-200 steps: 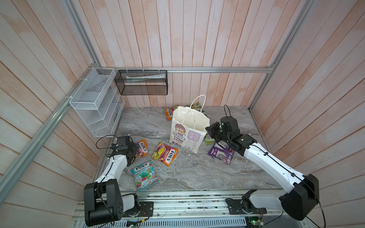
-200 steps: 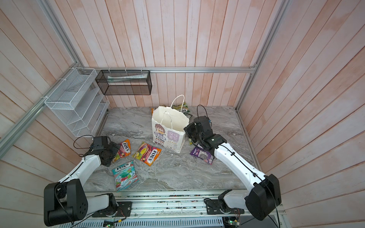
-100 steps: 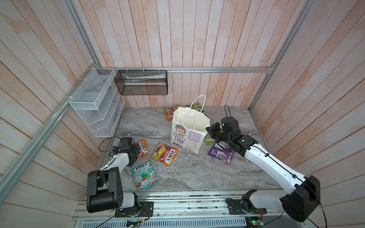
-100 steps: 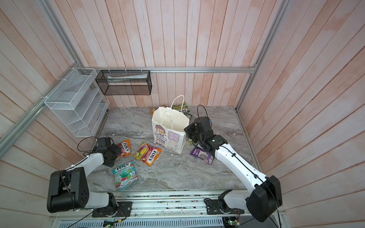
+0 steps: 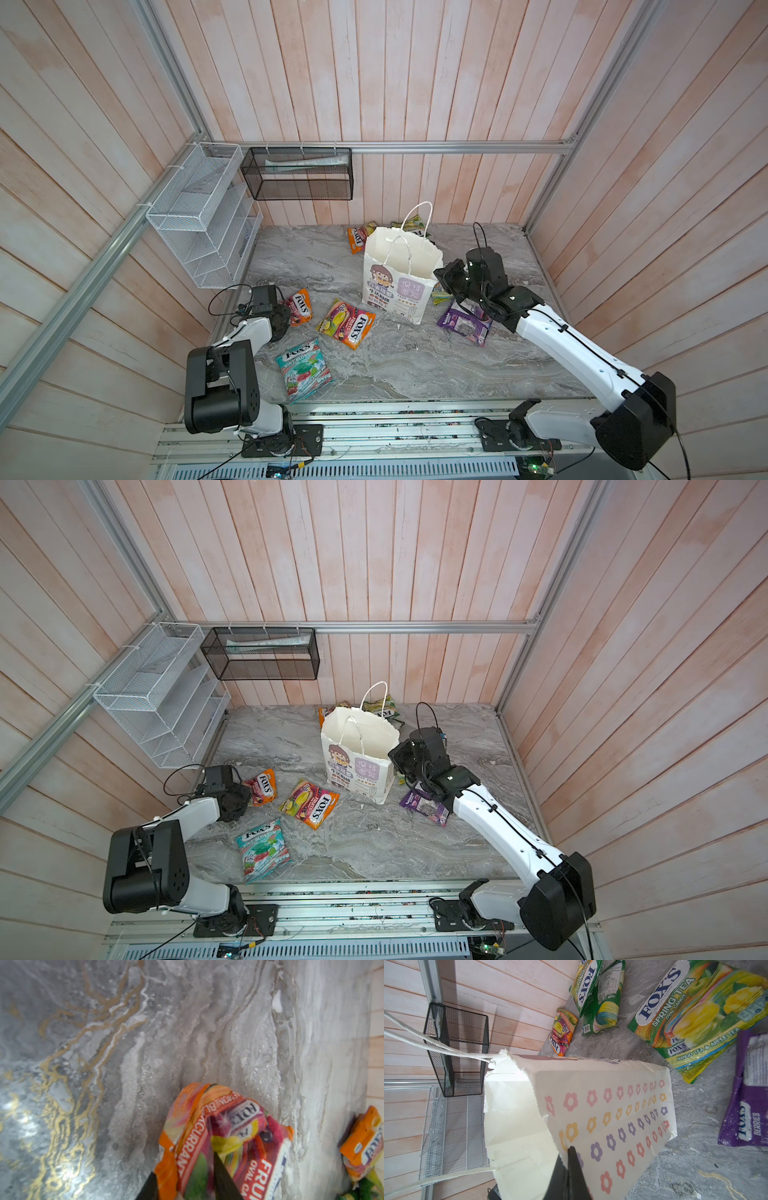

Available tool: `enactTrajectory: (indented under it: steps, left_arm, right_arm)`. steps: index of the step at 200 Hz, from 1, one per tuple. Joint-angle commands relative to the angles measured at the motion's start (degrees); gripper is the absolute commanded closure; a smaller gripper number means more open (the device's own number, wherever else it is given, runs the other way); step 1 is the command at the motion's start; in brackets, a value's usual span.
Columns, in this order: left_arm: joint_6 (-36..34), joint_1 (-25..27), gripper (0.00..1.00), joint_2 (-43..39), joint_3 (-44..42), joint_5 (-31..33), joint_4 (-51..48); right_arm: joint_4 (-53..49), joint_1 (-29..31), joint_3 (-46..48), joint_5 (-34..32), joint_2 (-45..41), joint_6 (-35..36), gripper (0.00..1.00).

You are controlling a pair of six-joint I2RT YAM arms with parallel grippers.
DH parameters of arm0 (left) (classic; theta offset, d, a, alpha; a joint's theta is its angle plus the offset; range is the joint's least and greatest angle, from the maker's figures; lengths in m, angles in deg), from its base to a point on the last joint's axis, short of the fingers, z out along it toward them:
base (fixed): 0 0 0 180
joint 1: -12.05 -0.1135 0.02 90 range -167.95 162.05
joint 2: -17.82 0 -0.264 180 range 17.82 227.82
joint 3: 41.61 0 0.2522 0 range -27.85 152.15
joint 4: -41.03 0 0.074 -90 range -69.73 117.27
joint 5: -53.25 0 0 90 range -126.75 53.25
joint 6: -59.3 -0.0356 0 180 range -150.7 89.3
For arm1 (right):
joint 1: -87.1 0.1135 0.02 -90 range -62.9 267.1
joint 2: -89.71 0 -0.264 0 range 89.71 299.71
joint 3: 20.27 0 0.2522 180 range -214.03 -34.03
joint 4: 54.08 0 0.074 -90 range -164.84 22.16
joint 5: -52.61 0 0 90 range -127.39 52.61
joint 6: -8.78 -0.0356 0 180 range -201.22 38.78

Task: Place the snacks into the paper bag
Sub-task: 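Lower the left gripper onto the orange-pink Fox's Fruits bag and grasp it, then lift the Fruits bag with the left gripper and carry it over the paper bag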

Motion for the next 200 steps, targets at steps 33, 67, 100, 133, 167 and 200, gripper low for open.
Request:
enactTrajectory:
  steps: [33,67,100,133,167,200]
  left_arm:
    - [-3.5,-0.2,0.95,-3.7,5.9,-4.0,-7.5]
    - [-7.1,-0.5,1.0,-7.3,12.5,-12.1,-8.8]
    - [-10.6,-0.4,1.0,-9.8,23.2,-17.5,-13.9]
    - [-11.9,0.3,1.0,-12.2,33.2,-22.5,-14.3]
    - [-18.8,7.2,1.0,-9.6,49.6,-22.7,-17.7]
    - [-23.0,15.0,1.0,-3.6,61.3,-25.2,-17.5]
  right_arm:
    - [-0.4,-0.2,1.2,-2.5,-1.2,0.9,1.0]
    - [-0.8,-0.2,1.3,-3.7,-1.1,1.3,1.0]
    - [-1.2,-0.2,0.6,-4.3,-0.5,2.3,1.0]
    - [-0.9,-0.2,0.4,-4.0,-0.6,3.4,1.0]
    - [-1.2,0.0,0.3,-4.8,-0.8,4.1,1.0]
    - [-0.7,0.6,0.0,-4.7,-0.5,4.3,1.0]
